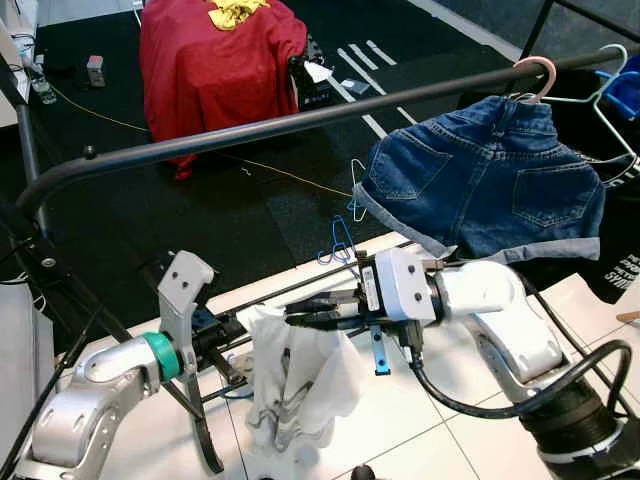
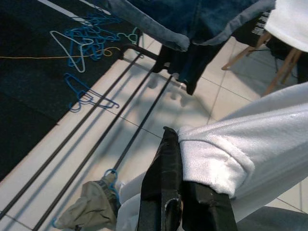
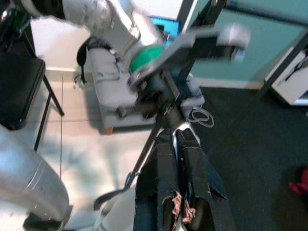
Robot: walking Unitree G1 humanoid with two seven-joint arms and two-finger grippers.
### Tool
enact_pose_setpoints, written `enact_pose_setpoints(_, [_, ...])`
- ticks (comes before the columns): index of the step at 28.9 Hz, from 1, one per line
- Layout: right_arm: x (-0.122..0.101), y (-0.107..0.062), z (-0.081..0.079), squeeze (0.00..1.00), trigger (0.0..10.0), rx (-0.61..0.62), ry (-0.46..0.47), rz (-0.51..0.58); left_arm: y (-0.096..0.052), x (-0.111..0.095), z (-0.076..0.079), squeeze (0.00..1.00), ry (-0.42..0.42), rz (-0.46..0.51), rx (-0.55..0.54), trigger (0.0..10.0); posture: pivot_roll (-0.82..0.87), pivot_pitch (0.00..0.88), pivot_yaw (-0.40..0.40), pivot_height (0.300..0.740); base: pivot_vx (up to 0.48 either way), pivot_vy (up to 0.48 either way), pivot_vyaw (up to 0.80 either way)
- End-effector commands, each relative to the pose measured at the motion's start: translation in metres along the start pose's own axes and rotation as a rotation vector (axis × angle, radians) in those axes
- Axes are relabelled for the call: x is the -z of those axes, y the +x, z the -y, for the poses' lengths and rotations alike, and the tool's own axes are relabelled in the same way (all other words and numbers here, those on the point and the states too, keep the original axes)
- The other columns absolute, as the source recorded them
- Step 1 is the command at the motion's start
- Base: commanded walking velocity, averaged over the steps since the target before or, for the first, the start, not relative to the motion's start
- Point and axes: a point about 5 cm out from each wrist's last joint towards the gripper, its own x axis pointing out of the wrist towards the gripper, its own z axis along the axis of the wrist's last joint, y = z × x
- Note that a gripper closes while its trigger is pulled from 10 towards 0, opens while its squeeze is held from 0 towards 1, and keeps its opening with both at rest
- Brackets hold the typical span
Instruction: Hang hanger
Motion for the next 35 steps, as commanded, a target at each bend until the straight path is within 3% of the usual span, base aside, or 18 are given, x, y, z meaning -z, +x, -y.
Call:
enact_pose_setpoints(1, [0.005,-0.005,-0.003,0.0,0.0,0.014,-0.005,-0.022,-0.004,0.001,-0.006,0.0,0.008,-0.003,-0.028,0.0,-0.07,0.195,0.068,0.74,0.0,0.0,0.0])
enact_pose_setpoints(4, [0.005,-0.005,-0.003,0.0,0.0,0.014,-0.005,-0.022,-0.004,0.001,-0.006,0.0,0.008,-0.003,-0.028,0.0,-0.07,0.195,0.068,0.74,0.0,0.0,0.0])
enact_pose_setpoints(6, [0.02,-0.015,-0.01,0.0,0.0,0.052,0.026,-0.09,-0.009,-0.003,-0.011,0.0,0.066,-0.012,-0.041,0.0,-0.08,0.201,0.07,0.74,0.0,0.0,0.0])
enact_pose_setpoints(9, [0.032,-0.023,-0.013,0.0,0.0,0.104,0.054,-0.136,-0.012,-0.006,-0.012,0.0,0.09,-0.01,-0.047,0.0,-0.08,0.203,0.072,0.74,0.0,0.0,0.0])
enact_pose_setpoints(14, [0.037,-0.025,-0.013,0.0,0.0,0.145,0.067,-0.15,-0.011,-0.009,-0.012,0.0,0.08,0.012,-0.051,0.0,-0.08,0.203,0.073,0.74,0.0,0.0,0.0])
enact_pose_setpoints(15, [0.044,-0.025,-0.011,0.0,10.0,0.203,0.065,-0.18,-0.008,-0.013,-0.009,0.0,0.072,0.042,-0.054,0.0,-0.08,0.202,0.072,0.74,0.0,0.0,0.0])
enact_pose_setpoints(26, [0.049,-0.032,0.011,0.0,10.0,0.498,-0.019,-0.225,-0.002,-0.021,-0.002,0.0,0.069,0.093,-0.06,0.0,-0.08,0.202,0.07,0.74,0.0,0.0,0.0])
enact_pose_setpoints(27, [0.047,-0.033,0.017,0.67,10.0,0.567,-0.024,-0.2,0.0,-0.022,-0.002,0.0,0.071,0.097,-0.061,0.0,-0.08,0.202,0.074,0.74,0.0,0.0,0.0])
enact_pose_setpoints(28, [0.042,-0.035,0.023,1.0,10.0,0.634,-0.027,-0.161,0.002,-0.022,-0.001,0.0,0.072,0.101,-0.063,0.0,-0.08,0.202,0.074,0.74,0.0,0.0,0.0])
enact_pose_setpoints(33, [0.027,-0.041,0.035,1.0,10.0,0.786,0.01,-0.018,0.006,-0.022,0.001,0.0,0.075,0.106,-0.072,0.0,-0.08,0.204,0.075,0.74,0.0,0.0,0.0])
enact_pose_setpoints(34, [0.02,-0.042,0.037,0.89,10.0,0.803,0.067,0.061,0.008,-0.023,0.001,0.0,0.075,0.109,-0.078,0.0,-0.08,0.205,0.074,0.74,0.0,0.0,0.0])
enact_pose_setpoints(35, [0.02,-0.042,0.037,0.89,10.0,0.803,0.067,0.061,0.008,-0.023,0.001,0.0,0.075,0.109,-0.078,0.0,-0.08,0.205,0.074,0.74,0.0,0.0,0.0])
